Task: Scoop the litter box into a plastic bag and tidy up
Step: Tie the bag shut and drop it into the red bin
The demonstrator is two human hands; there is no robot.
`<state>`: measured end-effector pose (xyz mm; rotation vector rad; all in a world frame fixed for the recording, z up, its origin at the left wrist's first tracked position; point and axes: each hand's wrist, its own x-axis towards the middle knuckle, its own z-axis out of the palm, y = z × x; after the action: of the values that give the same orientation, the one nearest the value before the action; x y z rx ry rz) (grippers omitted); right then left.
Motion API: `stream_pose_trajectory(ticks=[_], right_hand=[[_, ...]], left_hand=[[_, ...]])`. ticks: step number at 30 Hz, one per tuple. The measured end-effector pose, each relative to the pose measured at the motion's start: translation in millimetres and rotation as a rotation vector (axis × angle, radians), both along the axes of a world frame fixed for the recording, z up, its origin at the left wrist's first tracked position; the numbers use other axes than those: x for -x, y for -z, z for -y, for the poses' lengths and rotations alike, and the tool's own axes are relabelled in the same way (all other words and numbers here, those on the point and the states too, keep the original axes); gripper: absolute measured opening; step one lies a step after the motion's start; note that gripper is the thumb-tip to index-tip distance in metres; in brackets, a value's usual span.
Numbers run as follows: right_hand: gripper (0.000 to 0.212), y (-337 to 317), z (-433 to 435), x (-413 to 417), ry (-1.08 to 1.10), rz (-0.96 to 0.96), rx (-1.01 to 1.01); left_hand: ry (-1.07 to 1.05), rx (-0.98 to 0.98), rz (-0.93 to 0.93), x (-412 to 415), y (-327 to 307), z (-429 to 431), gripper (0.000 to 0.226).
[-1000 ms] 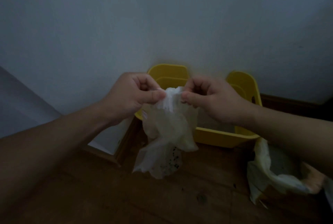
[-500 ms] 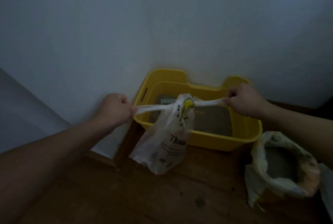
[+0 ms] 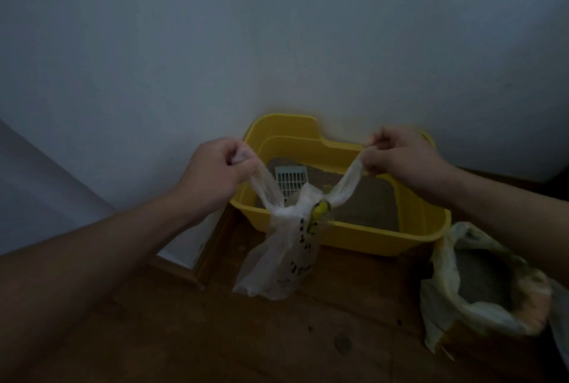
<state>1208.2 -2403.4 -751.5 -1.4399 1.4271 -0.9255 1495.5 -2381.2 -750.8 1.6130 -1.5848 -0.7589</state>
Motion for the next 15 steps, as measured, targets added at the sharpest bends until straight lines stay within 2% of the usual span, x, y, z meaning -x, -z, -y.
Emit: stream_pose_trajectory(ticks=[5, 9, 15], right_hand=[[0.023, -25.6, -16.2, -29.5, -0.107, 0.244, -0.089], [0.014, -32.4, -28.4, -49.5, -0.185, 0.281, -0.096], [0.005, -34.2, -36.1, -63.8, -0.181, 0.380, -0.056]], left_hand=[[0.117, -0.034, -0.249, 32.9, -23.1, -9.1, 0.021], [0.164, -0.101, -0.370, 49.3, -31.2, -18.9, 0.025], [0.228, -0.138, -0.459, 61.0, -34.4, -27.6, 0.039]])
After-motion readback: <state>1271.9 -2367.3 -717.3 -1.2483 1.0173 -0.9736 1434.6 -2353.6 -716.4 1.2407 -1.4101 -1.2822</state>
